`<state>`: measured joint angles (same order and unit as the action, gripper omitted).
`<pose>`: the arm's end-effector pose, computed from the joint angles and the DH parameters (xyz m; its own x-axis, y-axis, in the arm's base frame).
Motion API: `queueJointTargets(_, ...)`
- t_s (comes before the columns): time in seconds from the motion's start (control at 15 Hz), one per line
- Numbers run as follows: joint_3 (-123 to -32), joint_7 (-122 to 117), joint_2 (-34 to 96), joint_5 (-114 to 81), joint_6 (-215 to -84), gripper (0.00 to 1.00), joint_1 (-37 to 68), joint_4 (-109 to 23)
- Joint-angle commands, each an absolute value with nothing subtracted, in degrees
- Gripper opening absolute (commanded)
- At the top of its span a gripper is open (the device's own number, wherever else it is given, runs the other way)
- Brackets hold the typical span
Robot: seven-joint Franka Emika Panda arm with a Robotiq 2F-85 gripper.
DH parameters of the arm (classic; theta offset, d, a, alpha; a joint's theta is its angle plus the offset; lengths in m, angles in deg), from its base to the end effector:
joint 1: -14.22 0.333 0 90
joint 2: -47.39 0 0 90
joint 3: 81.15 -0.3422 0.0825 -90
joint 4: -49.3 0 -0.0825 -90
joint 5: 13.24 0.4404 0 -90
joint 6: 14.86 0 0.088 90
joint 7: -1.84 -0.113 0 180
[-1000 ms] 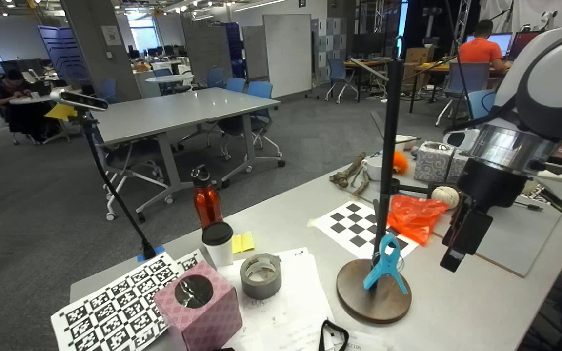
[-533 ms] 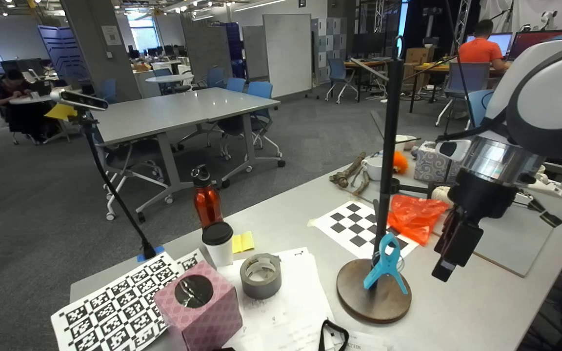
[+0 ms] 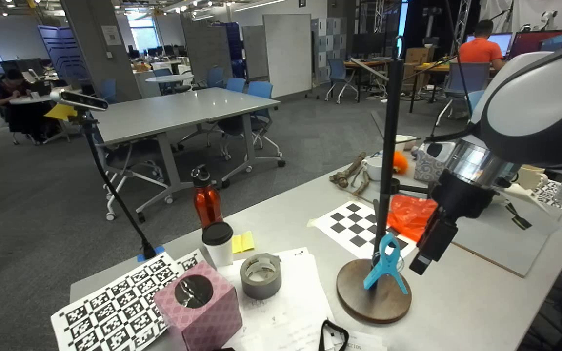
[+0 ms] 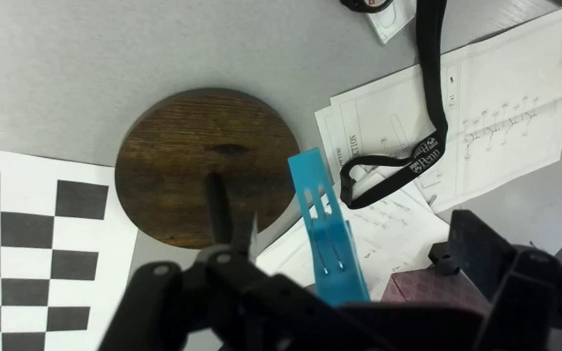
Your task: Remove the blue peg from the hanger and put it on the table
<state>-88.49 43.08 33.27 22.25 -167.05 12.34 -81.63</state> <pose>0.5797 0.0418 0.2279 0.9410 0.2298 0.2484 0.2932 -0.9202 -0.2593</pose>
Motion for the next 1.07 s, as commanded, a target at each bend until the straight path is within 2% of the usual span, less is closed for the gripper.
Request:
queueJointTargets(0.0, -91.25, 46.87, 29.36, 25.72, -168.37, 1.0, 10.12, -78.13)
queueJointTargets(1.0, -95.41, 48.9, 20.59, 25.92, -168.96, 1.0, 6.61, -71.36)
